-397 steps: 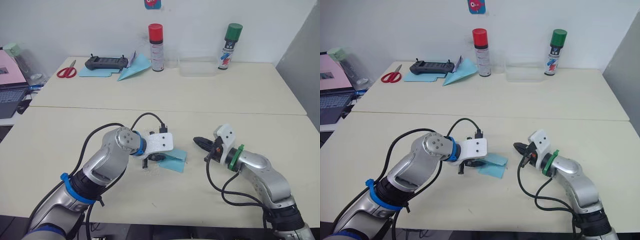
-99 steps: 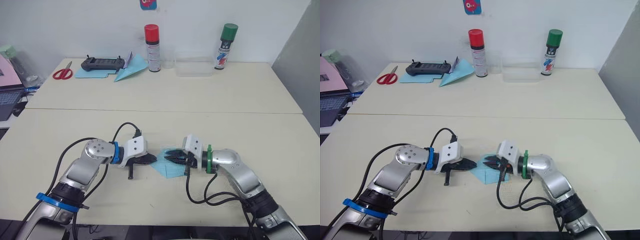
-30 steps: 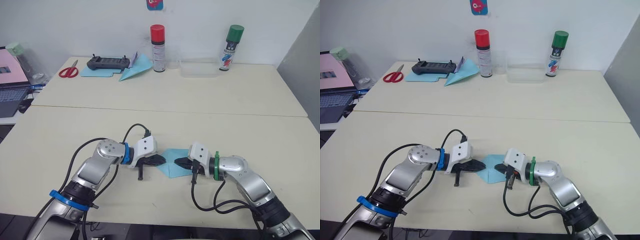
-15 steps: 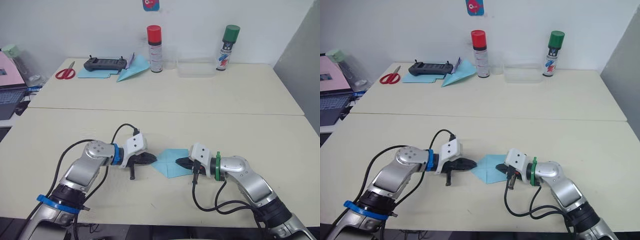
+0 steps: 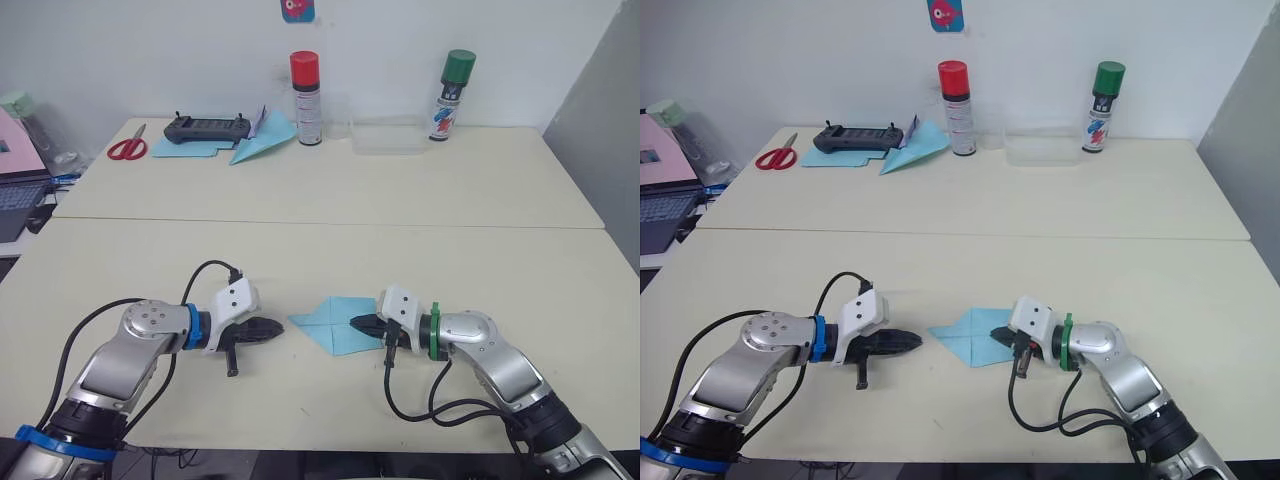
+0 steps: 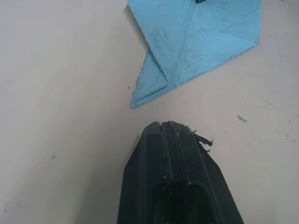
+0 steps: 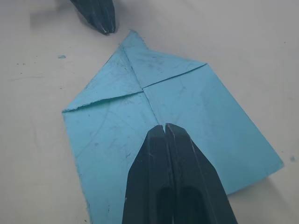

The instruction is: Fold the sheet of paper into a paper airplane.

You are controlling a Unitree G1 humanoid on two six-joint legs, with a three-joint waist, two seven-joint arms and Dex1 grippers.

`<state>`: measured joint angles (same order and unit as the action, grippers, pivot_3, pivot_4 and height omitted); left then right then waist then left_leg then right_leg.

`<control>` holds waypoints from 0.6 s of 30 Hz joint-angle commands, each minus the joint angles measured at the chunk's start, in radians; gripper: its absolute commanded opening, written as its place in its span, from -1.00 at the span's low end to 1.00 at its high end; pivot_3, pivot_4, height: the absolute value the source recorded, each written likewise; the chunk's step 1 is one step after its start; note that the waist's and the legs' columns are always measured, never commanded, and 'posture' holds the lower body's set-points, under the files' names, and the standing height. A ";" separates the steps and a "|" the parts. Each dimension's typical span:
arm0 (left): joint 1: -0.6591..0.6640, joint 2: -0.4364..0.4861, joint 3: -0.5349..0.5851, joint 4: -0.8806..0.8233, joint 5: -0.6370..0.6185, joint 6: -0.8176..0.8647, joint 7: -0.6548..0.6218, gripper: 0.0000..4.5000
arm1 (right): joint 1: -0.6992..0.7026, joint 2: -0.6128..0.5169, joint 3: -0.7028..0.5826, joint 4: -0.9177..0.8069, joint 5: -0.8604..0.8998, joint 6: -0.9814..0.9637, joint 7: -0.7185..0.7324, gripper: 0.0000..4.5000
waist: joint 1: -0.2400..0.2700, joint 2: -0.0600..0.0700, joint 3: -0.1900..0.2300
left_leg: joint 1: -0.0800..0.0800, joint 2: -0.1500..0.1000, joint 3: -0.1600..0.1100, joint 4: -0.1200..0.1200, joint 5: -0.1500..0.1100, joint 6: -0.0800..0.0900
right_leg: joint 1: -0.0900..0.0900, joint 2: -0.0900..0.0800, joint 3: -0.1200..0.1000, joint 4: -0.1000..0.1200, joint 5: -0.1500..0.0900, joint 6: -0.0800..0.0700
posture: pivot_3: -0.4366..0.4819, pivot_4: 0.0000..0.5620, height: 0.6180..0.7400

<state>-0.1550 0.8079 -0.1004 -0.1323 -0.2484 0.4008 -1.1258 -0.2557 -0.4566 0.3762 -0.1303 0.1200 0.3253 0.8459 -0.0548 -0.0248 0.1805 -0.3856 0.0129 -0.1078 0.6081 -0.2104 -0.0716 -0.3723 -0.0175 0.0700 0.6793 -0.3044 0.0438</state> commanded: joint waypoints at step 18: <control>-0.075 0.133 0.145 -0.201 -0.216 0.111 -0.081 0.99 | -0.056 0.037 -0.247 -0.002 0.357 0.293 0.014 0.87 | -0.003 0.001 0.005 | -0.015 0.000 0.000 0.000 0.000 0.000 | -0.013 0.001 -0.001 0.001 0.004 0.006 | -0.05 -0.47 1.00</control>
<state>-0.2168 0.9385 0.0429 -0.3122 -0.4705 0.5302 -1.2123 -0.2938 -0.4362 0.1445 -0.1381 0.4503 0.6031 0.8714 -0.0576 -0.0241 0.1860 -0.4005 0.0130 -0.1078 0.6082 -0.2105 -0.0717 -0.3861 -0.0166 0.0688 0.6799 -0.3006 0.0498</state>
